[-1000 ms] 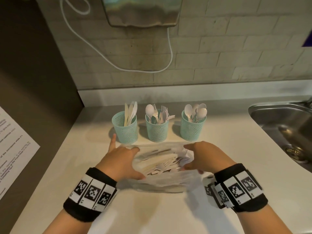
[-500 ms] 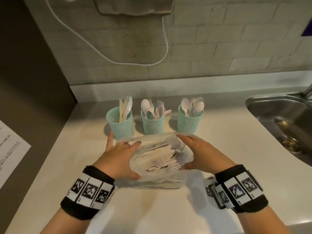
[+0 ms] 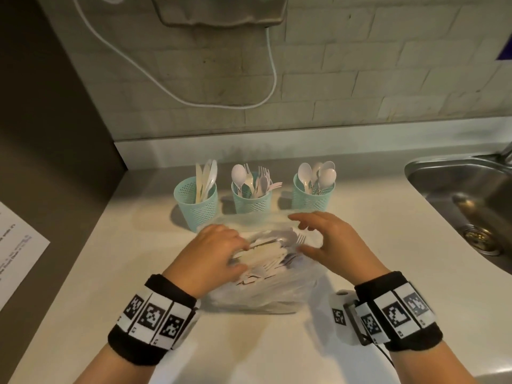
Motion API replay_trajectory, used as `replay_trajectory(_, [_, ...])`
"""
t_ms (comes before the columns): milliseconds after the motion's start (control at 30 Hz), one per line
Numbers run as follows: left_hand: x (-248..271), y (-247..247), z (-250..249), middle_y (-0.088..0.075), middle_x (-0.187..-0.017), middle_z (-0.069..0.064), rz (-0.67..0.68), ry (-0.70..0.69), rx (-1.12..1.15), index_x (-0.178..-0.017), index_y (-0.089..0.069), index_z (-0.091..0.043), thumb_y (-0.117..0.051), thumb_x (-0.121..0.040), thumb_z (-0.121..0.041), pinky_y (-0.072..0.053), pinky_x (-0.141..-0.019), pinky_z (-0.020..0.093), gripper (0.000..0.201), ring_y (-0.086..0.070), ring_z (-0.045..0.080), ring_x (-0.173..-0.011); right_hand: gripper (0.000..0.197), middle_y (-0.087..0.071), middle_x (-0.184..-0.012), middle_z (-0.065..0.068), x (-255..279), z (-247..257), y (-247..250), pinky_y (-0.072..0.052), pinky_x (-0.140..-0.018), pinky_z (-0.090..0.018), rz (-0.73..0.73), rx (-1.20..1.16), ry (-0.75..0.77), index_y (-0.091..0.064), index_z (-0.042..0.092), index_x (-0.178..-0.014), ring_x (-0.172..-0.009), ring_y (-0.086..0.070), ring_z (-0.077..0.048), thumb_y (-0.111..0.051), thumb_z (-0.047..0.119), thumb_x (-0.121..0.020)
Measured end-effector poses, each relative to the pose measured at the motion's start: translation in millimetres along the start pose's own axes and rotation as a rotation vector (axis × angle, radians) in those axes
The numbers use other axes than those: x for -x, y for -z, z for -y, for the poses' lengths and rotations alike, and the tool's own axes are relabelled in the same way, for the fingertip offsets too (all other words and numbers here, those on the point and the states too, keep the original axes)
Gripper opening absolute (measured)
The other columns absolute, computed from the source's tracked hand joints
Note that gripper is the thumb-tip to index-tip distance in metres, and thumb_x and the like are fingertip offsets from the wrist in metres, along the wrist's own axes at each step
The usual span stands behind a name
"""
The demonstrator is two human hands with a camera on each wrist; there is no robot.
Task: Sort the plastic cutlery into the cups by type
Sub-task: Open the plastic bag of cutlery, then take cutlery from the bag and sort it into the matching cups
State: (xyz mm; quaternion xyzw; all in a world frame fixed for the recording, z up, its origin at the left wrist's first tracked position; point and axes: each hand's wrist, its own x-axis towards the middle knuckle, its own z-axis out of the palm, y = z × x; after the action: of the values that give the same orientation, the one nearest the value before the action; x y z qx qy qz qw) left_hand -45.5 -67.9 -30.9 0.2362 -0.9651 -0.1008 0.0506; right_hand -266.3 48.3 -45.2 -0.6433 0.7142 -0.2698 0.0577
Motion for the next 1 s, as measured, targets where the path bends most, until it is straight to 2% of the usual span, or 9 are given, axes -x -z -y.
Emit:
replay_trajectory(100, [4.9,-2.8,19.2,-0.063,-0.119,-0.01,0.222,0.193,-0.115,-0.119,-0.06,-0.034,-0.067,-0.075,-0.046,-0.035,-0.101,0.029,0.046,-0.049,0.016,-0.116,0.069,-0.063,-0.123,0.008,3.2,-2.0,-2.3,-0.04,-0.096,-0.022,0.271,0.068,-0.126,-0.05,0.034,-0.133,-0.109,-0.056,-0.01,-0.08,0.029,-0.071])
replay_trajectory(167, [3.3,-7.4,18.6,-0.062,-0.116,-0.014,0.233,0.139,-0.109,-0.116,-0.061,-0.034,-0.068,-0.074,-0.047,-0.03,-0.105,0.03,0.044,-0.048,0.013,-0.116,0.068,-0.065,-0.119,0.011,2.3,1.5,-5.9,-0.039,-0.096,-0.022,0.275,0.086,-0.091,-0.051,0.036,-0.132,-0.106,-0.056,-0.008,-0.079,0.032,-0.071])
replay_trajectory(300, [-5.5,-19.7,-4.1,-0.065,-0.104,-0.009,0.137,0.047,0.057,-0.103,-0.067,-0.025,-0.058,-0.085,-0.041,-0.044,-0.09,0.029,0.026,-0.057,0.011,-0.099,0.05,-0.067,-0.099,0.014,-1.0,13.4,-9.5,-0.04,-0.079,-0.011,0.312,-0.002,-0.036,-0.06,0.036,-0.121,-0.088,-0.056,-0.002,-0.076,0.03,-0.075])
replay_trajectory(400, [-9.8,-28.2,-22.1,-0.065,-0.096,0.0,0.256,0.121,-0.06,-0.094,-0.064,-0.018,-0.059,-0.084,-0.037,-0.041,-0.073,0.027,0.023,-0.059,0.02,-0.089,0.035,-0.061,-0.084,0.016,2.0,13.5,-9.7,-0.037,-0.066,-0.008,0.442,0.064,-0.072,-0.064,0.035,-0.108,-0.08,-0.057,-0.004,-0.075,0.027,-0.076])
replay_trajectory(500, [-9.3,-39.5,-29.8,-0.06,-0.108,0.001,0.323,0.147,-0.139,-0.109,-0.059,-0.019,-0.063,-0.08,-0.045,-0.044,-0.079,0.033,0.039,-0.059,0.024,-0.097,0.041,-0.062,-0.088,0.016,6.3,10.0,-8.0,-0.037,-0.075,-0.019,0.511,0.162,-0.106,-0.062,0.037,-0.109,-0.084,-0.061,-0.01,-0.076,0.037,-0.071])
replay_trajectory(667, [-6.1,-52.0,-33.5,-0.053,-0.124,0.002,0.247,0.112,-0.131,-0.128,-0.045,-0.021,-0.066,-0.076,-0.048,-0.043,-0.09,0.033,0.063,-0.055,0.024,-0.111,0.057,-0.052,-0.092,0.018,10.5,7.0,-10.8,-0.031,-0.08,-0.023,0.525,0.215,-0.141,-0.054,0.038,-0.12,-0.084,-0.05,-0.008,-0.078,0.043,-0.069])
replay_trajectory(767, [-6.5,-56.6,-33.7,-0.051,-0.132,0.001,0.212,0.089,-0.056,-0.137,-0.036,-0.023,-0.068,-0.074,-0.045,-0.04,-0.098,0.032,0.074,-0.052,0.022,-0.119,0.064,-0.06,-0.101,0.015,13.1,4.5,-14.8,-0.036,-0.088,-0.026,0.536,0.22,-0.151,-0.052,0.038,-0.123,-0.092,-0.056,-0.01,-0.079,0.047,-0.065])
replay_trajectory(933, [-5.0,-58.4,-38.0,-0.059,-0.119,-0.004,0.209,0.098,0.064,-0.119,-0.039,-0.026,-0.072,-0.074,-0.04,-0.044,-0.085,0.029,0.057,-0.059,0.02,-0.108,0.077,-0.061,-0.115,0.014,15.9,-0.2,-15.5,-0.037,-0.098,-0.028,0.551,0.227,-0.183,-0.048,0.041,-0.128,-0.107,-0.056,-0.012,-0.08,0.052,-0.059])
replay_trajectory(1000, [-2.1,-59.9,-35.7,-0.055,-0.127,-0.005,0.232,0.124,0.13,-0.124,-0.039,-0.028,-0.07,-0.076,-0.041,-0.039,-0.092,0.026,0.059,-0.054,0.017,-0.116,0.081,-0.058,-0.122,0.014,17.0,-1.9,-14.2,-0.038,-0.101,-0.03,0.563,0.22,-0.208,-0.044,0.041,-0.13,-0.114,-0.054,-0.014,-0.08,0.051,-0.059])
